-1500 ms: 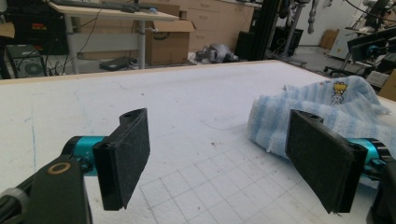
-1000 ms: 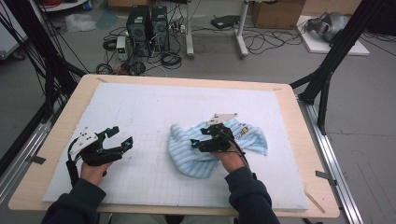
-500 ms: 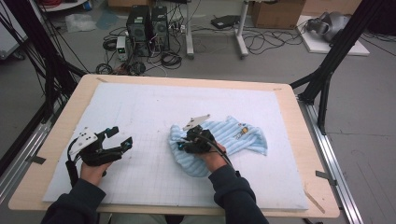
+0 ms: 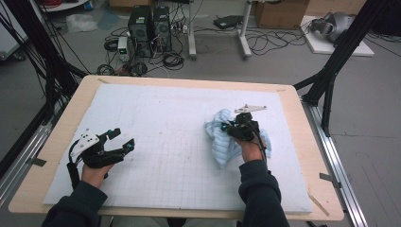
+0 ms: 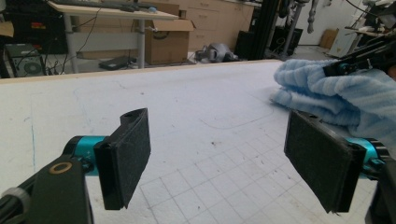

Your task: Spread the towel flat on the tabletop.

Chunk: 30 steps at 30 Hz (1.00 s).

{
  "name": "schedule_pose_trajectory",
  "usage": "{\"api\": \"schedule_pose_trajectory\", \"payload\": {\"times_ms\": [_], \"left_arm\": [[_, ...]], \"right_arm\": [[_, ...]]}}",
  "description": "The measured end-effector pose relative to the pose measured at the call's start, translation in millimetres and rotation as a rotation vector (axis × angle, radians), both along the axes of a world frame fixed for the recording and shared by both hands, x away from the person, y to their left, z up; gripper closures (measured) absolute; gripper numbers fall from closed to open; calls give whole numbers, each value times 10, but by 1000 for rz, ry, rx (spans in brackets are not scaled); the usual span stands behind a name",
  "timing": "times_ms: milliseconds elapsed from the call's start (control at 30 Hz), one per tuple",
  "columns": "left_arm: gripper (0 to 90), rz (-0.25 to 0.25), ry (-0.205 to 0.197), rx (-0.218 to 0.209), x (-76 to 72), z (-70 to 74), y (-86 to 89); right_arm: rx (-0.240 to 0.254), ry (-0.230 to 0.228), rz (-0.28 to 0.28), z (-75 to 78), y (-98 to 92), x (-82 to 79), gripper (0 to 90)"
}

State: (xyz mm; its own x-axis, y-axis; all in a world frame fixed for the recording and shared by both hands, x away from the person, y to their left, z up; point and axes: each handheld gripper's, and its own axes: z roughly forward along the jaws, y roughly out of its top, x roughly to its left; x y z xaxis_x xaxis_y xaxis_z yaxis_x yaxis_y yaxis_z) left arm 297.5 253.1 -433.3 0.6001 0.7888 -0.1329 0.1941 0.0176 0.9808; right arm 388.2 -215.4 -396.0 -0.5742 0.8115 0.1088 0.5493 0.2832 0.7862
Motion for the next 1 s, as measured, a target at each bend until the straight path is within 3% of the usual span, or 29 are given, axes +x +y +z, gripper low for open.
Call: {"api": "schedule_pose_trajectory", "payload": {"times_ms": [67,167,300,400,467,600,800,900,1000], "left_arm": [[230,2,1,-2,0,-1,0],[230,1,2,-1,2,-3,-1],[230,-1,2,0,-2,-1,-5],[230,0,2,0,-1,-4,-10],[230,1,4,-4,1,-6,-15],[231,-1,2,-3,5,-6,-18],[231,-4,2,-1,5,-5,-21],[231,-3,1,-2,4,-5,-19],[231,-1,1,1,1,-3,-10]], "right_arm": [[-13,12,-46,-25,-132,14,733],[-71,9,-93,-60,-251,6,724],[-213,19,-171,-158,-362,-8,697],[-197,24,-220,-172,-457,-30,603],[-174,-8,-231,-113,-483,-69,565],[-125,-75,-195,38,-460,-136,555],[-142,-171,-88,245,-245,-191,552],[-124,-154,2,237,-89,-174,542],[-167,-90,65,119,67,-113,505]]}}
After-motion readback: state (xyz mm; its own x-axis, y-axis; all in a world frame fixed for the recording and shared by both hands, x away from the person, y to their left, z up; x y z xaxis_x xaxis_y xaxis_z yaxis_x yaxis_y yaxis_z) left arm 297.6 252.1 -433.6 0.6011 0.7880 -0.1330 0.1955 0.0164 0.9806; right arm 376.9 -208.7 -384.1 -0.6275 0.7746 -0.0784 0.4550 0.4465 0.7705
